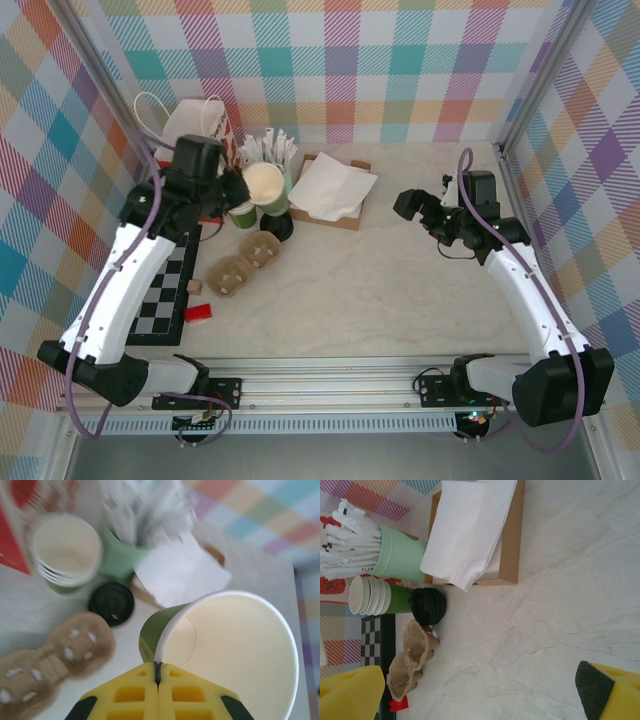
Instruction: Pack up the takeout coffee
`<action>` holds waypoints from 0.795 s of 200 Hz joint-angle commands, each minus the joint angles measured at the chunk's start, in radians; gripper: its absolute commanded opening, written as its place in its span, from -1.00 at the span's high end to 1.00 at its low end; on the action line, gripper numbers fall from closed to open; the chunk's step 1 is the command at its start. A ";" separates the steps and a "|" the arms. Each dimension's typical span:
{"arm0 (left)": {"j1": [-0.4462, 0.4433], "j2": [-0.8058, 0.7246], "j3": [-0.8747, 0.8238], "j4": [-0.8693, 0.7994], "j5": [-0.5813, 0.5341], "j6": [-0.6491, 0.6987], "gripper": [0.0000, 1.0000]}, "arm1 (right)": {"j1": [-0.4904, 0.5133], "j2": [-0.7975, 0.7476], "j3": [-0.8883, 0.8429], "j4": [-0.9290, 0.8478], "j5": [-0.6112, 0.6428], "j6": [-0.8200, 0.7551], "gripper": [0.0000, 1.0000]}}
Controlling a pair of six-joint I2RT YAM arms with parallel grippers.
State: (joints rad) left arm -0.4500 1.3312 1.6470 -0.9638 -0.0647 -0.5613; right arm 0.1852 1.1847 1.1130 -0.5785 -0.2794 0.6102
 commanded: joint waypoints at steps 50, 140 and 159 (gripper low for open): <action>-0.227 0.187 -0.239 0.252 0.089 0.150 1.00 | 0.025 0.020 -0.038 -0.072 -0.074 -0.064 -1.00; -0.251 0.311 -0.320 0.388 0.120 0.192 1.00 | 0.069 0.061 -0.051 -0.075 -0.055 -0.077 -1.00; -0.251 0.325 -0.326 0.387 0.124 0.199 1.00 | 0.075 0.067 -0.050 -0.073 -0.053 -0.076 -1.00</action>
State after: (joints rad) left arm -0.6910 1.6402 1.3304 -0.5949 0.0441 -0.3939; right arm 0.2474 1.2385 1.0546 -0.6380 -0.3233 0.5594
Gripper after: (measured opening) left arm 0.038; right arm 0.999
